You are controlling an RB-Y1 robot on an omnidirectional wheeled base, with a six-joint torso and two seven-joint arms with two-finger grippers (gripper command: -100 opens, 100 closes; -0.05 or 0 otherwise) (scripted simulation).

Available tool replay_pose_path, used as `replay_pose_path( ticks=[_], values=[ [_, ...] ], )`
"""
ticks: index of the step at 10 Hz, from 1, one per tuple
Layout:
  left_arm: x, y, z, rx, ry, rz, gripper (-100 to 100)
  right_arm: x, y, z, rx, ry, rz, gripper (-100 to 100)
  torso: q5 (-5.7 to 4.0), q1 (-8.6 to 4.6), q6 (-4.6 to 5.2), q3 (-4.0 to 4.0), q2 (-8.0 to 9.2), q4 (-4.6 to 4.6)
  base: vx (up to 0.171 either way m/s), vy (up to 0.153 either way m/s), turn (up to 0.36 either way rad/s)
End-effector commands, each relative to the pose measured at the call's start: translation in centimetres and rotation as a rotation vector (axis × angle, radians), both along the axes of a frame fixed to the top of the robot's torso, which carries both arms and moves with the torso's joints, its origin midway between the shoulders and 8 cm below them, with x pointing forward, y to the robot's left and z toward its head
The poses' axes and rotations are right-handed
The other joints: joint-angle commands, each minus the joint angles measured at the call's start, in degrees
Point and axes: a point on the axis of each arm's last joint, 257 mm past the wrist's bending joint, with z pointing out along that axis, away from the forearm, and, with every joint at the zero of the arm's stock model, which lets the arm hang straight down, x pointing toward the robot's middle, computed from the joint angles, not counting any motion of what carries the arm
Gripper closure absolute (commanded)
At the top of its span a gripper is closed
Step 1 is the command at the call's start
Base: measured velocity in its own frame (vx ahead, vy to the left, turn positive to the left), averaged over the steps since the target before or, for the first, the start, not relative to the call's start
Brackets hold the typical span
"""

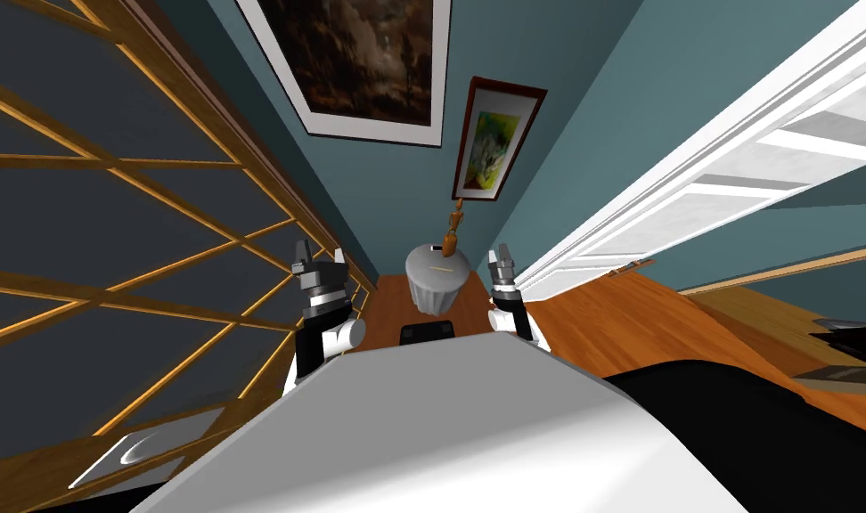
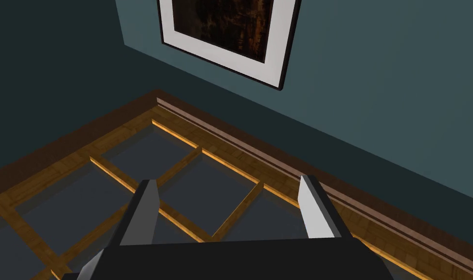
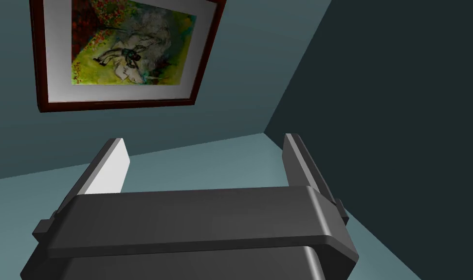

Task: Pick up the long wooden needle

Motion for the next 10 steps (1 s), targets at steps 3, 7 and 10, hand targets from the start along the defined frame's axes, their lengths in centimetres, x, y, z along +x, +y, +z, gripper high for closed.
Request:
replay_pose_path(
  ticks=[3,7,10],
  values=[
    [0.0,0.0,0.0,0.0,0.0,0.0,0,0.2,-1.9,-4.0,-0.079,0.091,-0.019,-100,0.07,0.39,-0.03,-0.09,-0.16,-0.03,-0.085,-0.123,0.106],
    [0.0,0.0,0.0,0.0,0.0,0.0,0,-0.1,-4.2,-9.0,-0.141,0.205,-0.046,-100,0.04,0.19,-0.06,-0.06,-0.11,-0.02,-0.085,-0.133,0.174],
    [0.0,0.0,0.0,0.0,0.0,0.0,0,-1.1,-6.4,-13.3,-0.21,0.308,-0.068,-100,0.08,0.45,-0.02,-0.14,-0.27,-0.05,-0.073,-0.094,0.169]
  ],
)
